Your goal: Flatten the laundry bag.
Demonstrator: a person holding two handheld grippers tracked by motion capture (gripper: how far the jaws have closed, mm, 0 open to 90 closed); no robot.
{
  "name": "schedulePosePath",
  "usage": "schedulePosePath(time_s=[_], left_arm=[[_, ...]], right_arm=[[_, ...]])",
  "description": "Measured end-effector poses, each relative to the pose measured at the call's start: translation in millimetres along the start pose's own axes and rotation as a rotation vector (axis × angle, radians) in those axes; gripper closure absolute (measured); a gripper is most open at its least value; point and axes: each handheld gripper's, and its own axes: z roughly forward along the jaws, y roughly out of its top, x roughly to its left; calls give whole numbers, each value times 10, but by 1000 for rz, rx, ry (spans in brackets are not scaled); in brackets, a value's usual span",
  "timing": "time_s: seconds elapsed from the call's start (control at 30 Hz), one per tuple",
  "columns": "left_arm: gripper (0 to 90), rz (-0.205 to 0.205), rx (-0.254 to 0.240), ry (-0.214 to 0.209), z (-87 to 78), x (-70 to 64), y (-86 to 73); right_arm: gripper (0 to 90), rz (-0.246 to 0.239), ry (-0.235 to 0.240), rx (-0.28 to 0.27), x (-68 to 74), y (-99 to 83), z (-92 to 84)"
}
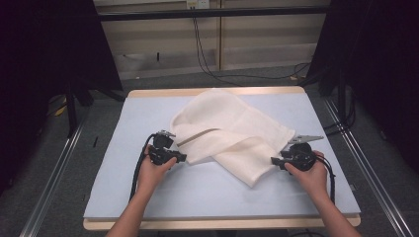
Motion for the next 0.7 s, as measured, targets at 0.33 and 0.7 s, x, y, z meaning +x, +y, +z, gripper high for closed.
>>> schedulePosePath(time_s=[0.33,0.7], left_arm=[[674,-5,-13,-6,-47,-2,1],[400,-63,-36,3,-168,34,-10]], right_arm=[[875,-87,40,-66,143,74,-177],[881,-236,163,-135,602,208,-233]])
